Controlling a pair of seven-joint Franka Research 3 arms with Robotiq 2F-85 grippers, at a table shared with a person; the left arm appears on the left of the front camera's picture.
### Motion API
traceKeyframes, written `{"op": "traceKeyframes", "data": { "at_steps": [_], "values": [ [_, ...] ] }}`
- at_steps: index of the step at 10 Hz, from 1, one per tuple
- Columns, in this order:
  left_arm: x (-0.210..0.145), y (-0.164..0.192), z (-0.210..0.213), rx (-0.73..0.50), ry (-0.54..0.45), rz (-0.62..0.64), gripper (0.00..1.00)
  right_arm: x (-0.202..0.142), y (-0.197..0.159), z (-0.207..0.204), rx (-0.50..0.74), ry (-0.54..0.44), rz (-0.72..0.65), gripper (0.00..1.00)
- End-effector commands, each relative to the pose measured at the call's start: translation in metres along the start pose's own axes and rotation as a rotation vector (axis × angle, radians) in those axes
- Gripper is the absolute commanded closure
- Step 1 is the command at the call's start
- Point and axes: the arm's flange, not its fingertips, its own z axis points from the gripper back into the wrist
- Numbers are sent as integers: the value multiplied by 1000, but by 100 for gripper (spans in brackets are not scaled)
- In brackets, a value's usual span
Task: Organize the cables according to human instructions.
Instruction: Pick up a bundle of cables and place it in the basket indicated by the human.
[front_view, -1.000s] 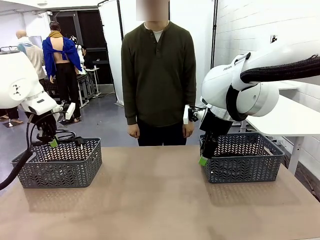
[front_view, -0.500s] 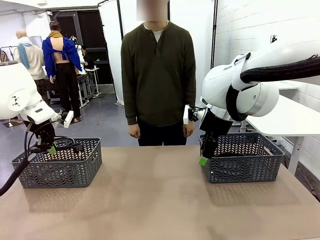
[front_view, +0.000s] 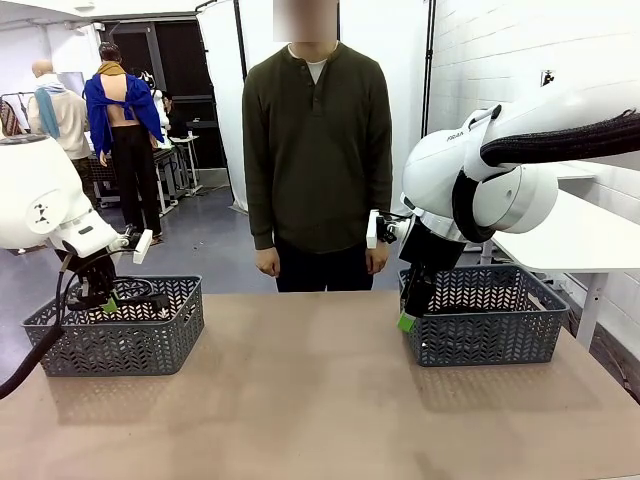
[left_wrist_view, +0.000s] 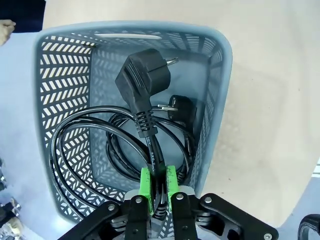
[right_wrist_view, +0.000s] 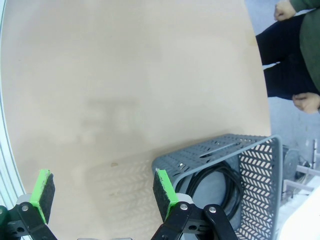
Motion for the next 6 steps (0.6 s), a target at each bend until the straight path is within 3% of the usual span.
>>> {"op": "traceKeyframes", "data": {
  "at_steps": [1, 3, 6],
  "values": [
    [-2, 4, -3, 35, 21, 6, 100, 0, -1, 0, -6, 8, 1, 0],
    [0, 6, -9, 34, 23, -3, 95, 0, -1, 0, -6, 8, 1, 0],
    [-1, 10, -9, 27, 21, -2, 38, 0, -1, 0, -6, 8, 1, 0]
  ]
}}
